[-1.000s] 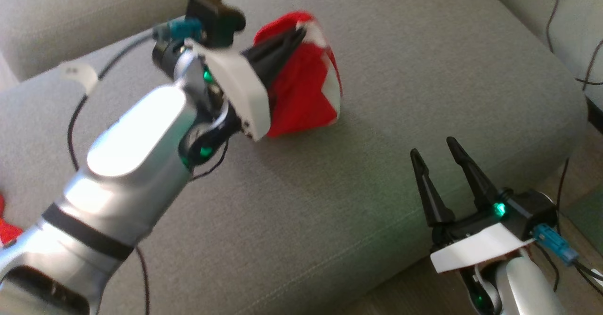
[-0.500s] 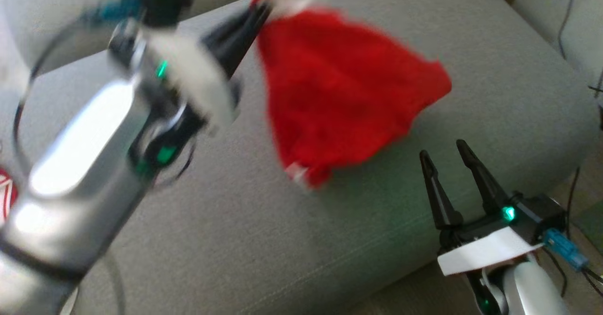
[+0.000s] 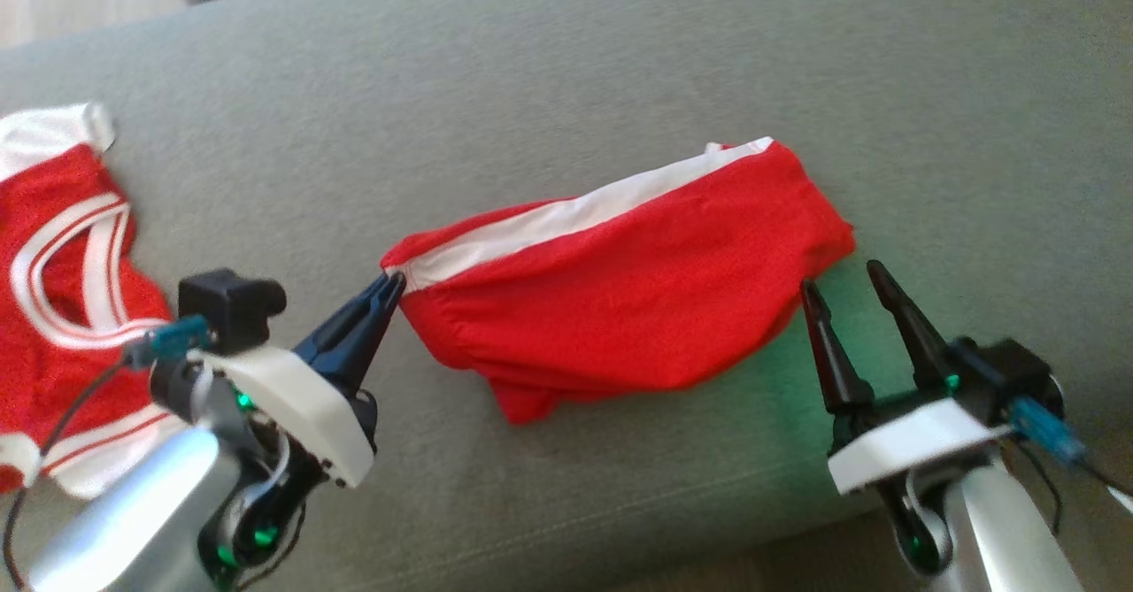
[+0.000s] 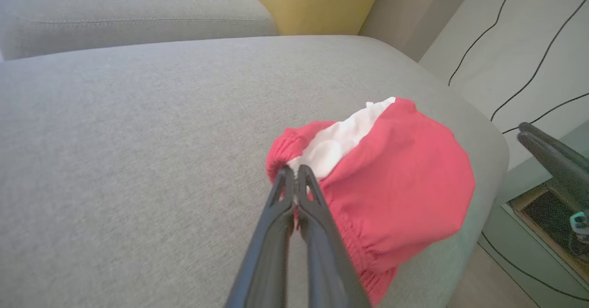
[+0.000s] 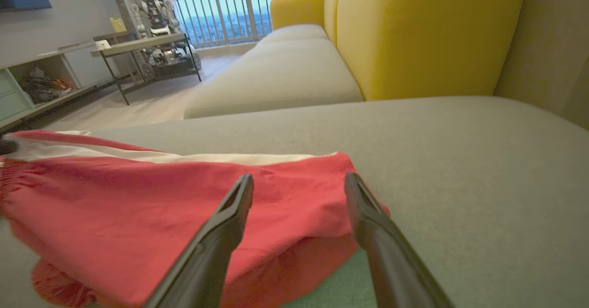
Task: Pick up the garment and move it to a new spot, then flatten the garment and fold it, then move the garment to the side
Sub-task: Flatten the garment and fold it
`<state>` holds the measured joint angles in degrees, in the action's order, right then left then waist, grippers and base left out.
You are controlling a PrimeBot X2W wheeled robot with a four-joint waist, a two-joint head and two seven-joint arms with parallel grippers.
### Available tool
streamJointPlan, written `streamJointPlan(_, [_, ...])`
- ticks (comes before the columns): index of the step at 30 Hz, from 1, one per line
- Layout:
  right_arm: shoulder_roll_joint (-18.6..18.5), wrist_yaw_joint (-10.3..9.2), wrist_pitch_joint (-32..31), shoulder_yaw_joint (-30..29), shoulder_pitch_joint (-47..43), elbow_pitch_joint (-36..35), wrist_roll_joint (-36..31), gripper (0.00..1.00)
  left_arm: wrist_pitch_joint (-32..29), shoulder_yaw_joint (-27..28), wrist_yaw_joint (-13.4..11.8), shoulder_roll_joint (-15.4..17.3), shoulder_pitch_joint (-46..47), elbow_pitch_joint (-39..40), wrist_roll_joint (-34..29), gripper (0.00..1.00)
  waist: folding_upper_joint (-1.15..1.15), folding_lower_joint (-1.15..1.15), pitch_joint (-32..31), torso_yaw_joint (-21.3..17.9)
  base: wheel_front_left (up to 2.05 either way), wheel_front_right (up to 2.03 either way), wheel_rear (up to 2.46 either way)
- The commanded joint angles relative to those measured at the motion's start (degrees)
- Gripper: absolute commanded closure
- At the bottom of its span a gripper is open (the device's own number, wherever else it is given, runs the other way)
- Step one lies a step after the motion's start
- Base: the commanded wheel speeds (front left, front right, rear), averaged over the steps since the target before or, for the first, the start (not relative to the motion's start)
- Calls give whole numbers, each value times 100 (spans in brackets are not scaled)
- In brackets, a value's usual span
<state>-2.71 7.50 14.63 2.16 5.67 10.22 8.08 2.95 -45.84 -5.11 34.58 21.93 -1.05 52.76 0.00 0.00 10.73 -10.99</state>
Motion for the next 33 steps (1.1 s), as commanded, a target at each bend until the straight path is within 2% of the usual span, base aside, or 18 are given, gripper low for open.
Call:
streamJointPlan(1, [-17,-1,8,104,414,139,49,0,132,270,-44,145,111,154,-63,100,0,0,176,266,0,0,0])
streamJointPlan(2, [-17,-1,8,104,414,139,49,0,132,270,-44,145,111,154,-63,100,0,0,176,266,0,0,0])
streamJointPlan(3, [-17,-1,-226,81,797,570,121,0,213,244,-53,84,17,112,-47,100,0,0,221,351,0,0,0])
streamJointPlan(5, [-17,-1,-619,102,1233,927,251,0,286,227,-43,15,-37,62,-28,100,0,0,260,414,0,0,0])
streamJointPlan(6, [-17,-1,-619,102,1233,927,251,0,286,227,-43,15,-37,62,-28,100,0,0,260,414,0,0,0])
streamJointPlan(7, [-17,-1,-1076,111,1696,1248,224,0,344,188,-24,-25,-60,19,-62,100,0,0,284,468,0,0,0])
streamJointPlan(8, [-17,-1,-1076,111,1696,1248,224,0,344,188,-24,-25,-60,19,-62,100,0,0,284,468,0,0,0])
streamJointPlan(9, [-17,-1,-1340,112,1913,1399,187,0,366,170,-16,-51,-58,-6,-78,100,0,0,291,494,0,0,0])
streamJointPlan(13, [-67,-1,-2475,73,2683,1909,-136,0,421,108,12,-171,-10,-108,-125,100,0,0,303,567,0,0,0])
streamJointPlan(18, [-149,-1,-3595,-47,3404,2290,-746,0,453,19,34,-303,69,-196,-198,100,0,0,336,628,0,0,0])
streamJointPlan(21, [-145,-1,-3801,-45,3637,2442,-917,0,455,-9,60,-328,118,-216,-225,100,0,0,387,652,0,0,0])
streamJointPlan(28, [-116,-1,-3830,-8,4100,2931,-1098,2,424,-66,123,-378,249,-257,-268,100,0,0,515,724,0,0,0])
streamJointPlan(30, [-109,-1,-3824,-4,4214,3091,-1151,14,412,-90,138,-396,277,-271,-279,100,0,0,542,751,0,0,0])
streamJointPlan(32, [-102,-1,-3835,-29,4311,3257,-1181,20,398,-120,160,-419,305,-288,-290,100,0,0,566,787,0,0,0])
streamJointPlan(33, [-101,-1,-3845,-36,4352,3339,-1205,29,393,-133,170,-431,317,-299,-295,100,0,0,574,804,0,0,0])
